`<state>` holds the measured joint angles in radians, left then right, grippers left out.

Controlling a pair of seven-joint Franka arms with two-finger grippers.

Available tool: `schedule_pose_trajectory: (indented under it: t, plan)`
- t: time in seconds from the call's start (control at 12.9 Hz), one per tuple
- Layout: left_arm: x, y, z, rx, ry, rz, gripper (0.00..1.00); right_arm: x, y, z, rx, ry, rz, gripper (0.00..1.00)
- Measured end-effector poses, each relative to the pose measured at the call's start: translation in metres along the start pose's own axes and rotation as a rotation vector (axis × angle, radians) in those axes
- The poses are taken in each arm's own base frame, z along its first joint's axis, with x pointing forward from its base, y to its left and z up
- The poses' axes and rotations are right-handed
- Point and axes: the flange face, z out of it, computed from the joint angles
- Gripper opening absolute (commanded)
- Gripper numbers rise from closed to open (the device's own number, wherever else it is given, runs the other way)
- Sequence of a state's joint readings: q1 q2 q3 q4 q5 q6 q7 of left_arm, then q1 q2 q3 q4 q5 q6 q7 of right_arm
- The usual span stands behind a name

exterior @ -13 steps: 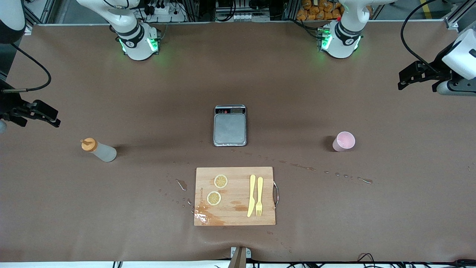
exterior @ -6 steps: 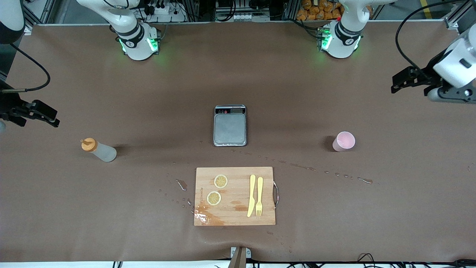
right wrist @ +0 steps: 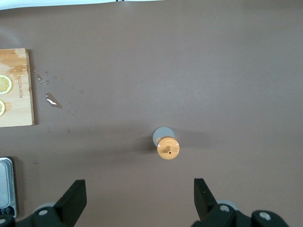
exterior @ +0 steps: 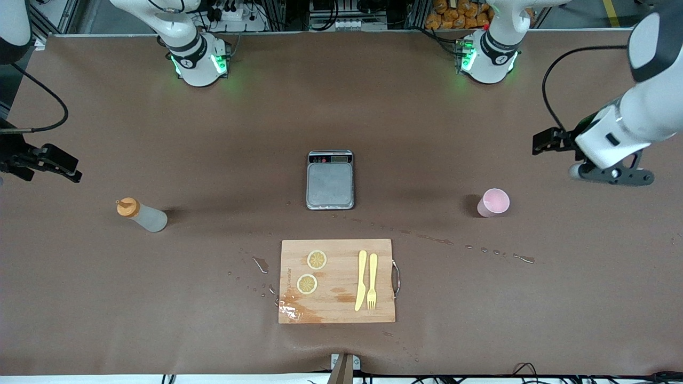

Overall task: Add sauce to pink cup with both arms
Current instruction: 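Move the left gripper toward the pink cup, then grasp the pink cup with the left gripper while the right gripper grasps the bottle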

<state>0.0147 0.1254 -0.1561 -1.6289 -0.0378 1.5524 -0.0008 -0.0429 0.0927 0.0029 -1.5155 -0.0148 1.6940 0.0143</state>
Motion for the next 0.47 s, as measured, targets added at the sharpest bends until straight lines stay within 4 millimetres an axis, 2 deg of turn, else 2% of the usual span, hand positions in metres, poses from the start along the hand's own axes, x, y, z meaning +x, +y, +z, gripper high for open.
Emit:
schedule_pose_trajectory:
  t: [0.23, 0.31, 0.47]
  plan:
    - [0.041, 0.022, 0.062, -0.005, -0.032, 0.035, 1.00, 0.001, 0.014, 0.003, -0.012, -0.005, 0.020, 1.00]
    - [0.049, 0.025, 0.077, -0.006, -0.029, 0.039, 1.00, 0.001, 0.017, 0.005, -0.017, -0.009, 0.024, 1.00]
    - [0.056, 0.021, 0.093, -0.009, -0.018, 0.033, 1.00, -0.001, 0.030, 0.016, -0.021, -0.046, 0.047, 1.00]
